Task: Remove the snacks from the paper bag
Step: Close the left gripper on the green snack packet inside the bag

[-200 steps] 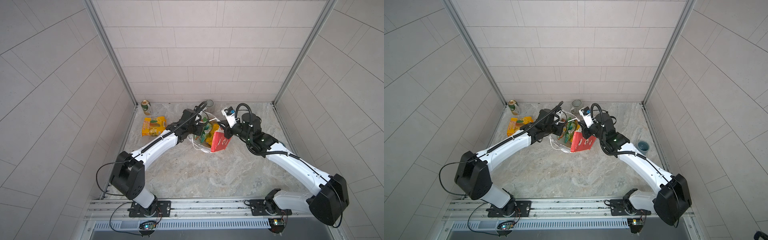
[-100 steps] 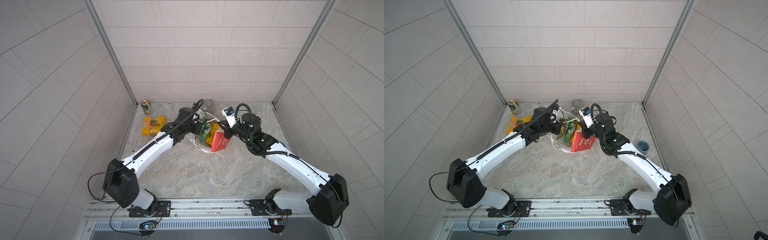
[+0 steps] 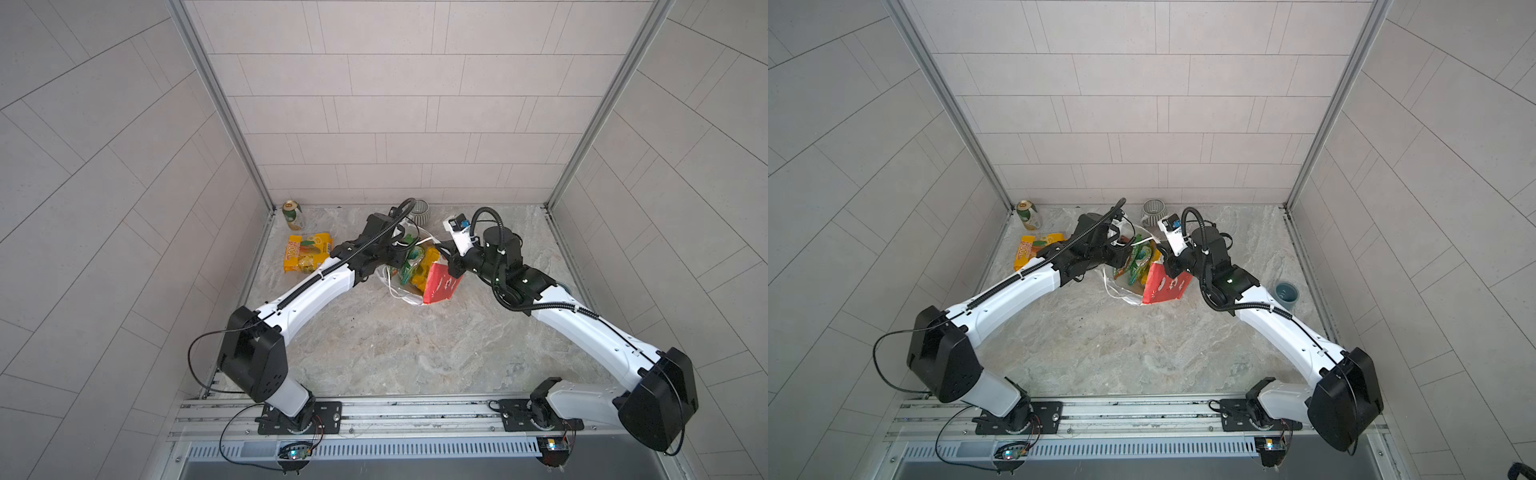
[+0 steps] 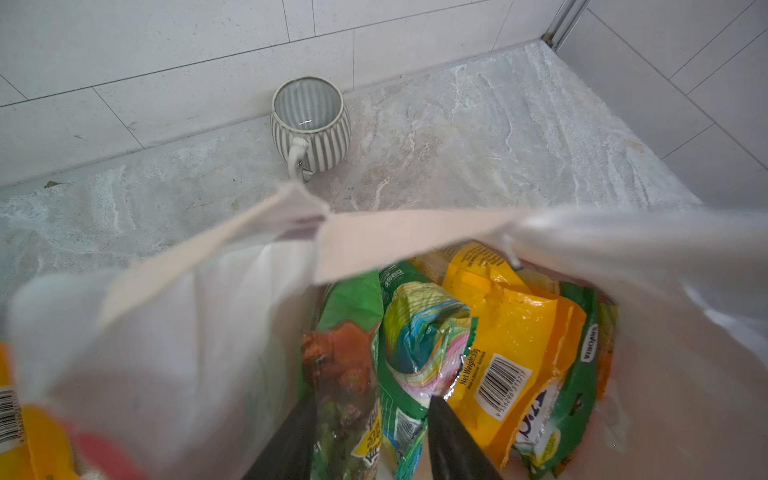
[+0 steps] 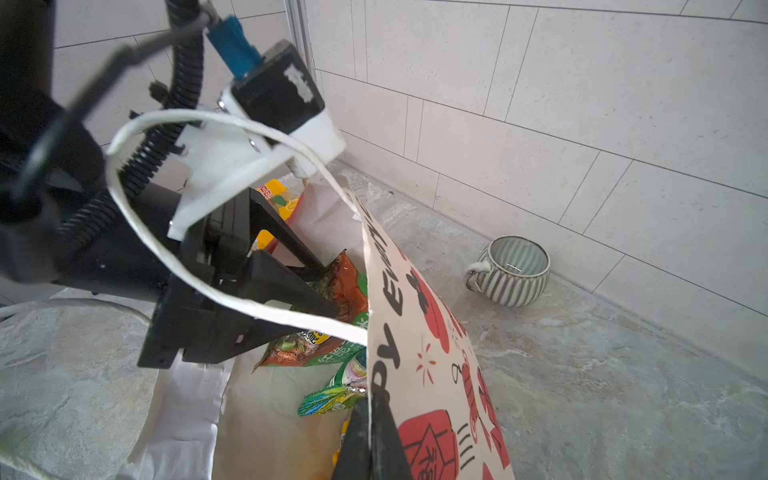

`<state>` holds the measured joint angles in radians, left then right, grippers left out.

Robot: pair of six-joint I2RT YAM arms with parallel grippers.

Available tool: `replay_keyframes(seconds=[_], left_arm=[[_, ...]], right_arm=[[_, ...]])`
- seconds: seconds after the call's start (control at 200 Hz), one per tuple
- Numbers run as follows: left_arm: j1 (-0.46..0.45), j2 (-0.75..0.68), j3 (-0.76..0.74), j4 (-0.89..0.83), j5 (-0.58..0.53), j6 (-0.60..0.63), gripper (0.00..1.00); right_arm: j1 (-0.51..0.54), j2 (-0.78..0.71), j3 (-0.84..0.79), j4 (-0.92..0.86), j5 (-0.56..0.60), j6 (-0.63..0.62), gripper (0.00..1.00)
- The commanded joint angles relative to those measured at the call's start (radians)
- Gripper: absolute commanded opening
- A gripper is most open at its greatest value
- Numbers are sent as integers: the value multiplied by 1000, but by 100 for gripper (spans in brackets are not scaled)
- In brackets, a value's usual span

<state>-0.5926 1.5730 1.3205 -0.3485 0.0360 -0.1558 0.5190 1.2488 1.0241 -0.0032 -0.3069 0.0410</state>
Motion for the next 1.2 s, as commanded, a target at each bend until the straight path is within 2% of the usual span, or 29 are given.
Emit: replay_keyframes(seconds=[0.0, 0.19, 0.325, 0.405, 0.53, 0.64, 0.706, 0.941, 1.196], left_arm=[[-10, 29, 32, -35, -47, 14, 53], [-10, 57, 23, -21, -39, 10, 50], [-10, 69, 21, -9, -29, 7, 34], [-10, 71, 23, -6, -28, 5, 20], [-11, 70, 24, -4, -24, 1, 11], [-10, 60, 23, 1, -19, 0, 10], [-11, 56, 20, 10, -19, 1, 0], [-11, 49, 22, 16, 2, -10, 0], [-11, -38, 20, 31, 18, -17, 0]], right_arm=[[8, -36, -4, 61, -14, -3, 0], [9, -35, -6, 64, -19, 0, 0], [8, -38, -6, 64, -18, -1, 0], [9, -36, -6, 64, -18, -1, 0], [8, -38, -6, 63, -14, -1, 0], [8, -38, -6, 65, -13, -1, 0], [8, -37, -6, 65, -12, -1, 0], [9, -40, -7, 61, -12, 0, 0], [7, -35, -9, 66, -4, 3, 0]])
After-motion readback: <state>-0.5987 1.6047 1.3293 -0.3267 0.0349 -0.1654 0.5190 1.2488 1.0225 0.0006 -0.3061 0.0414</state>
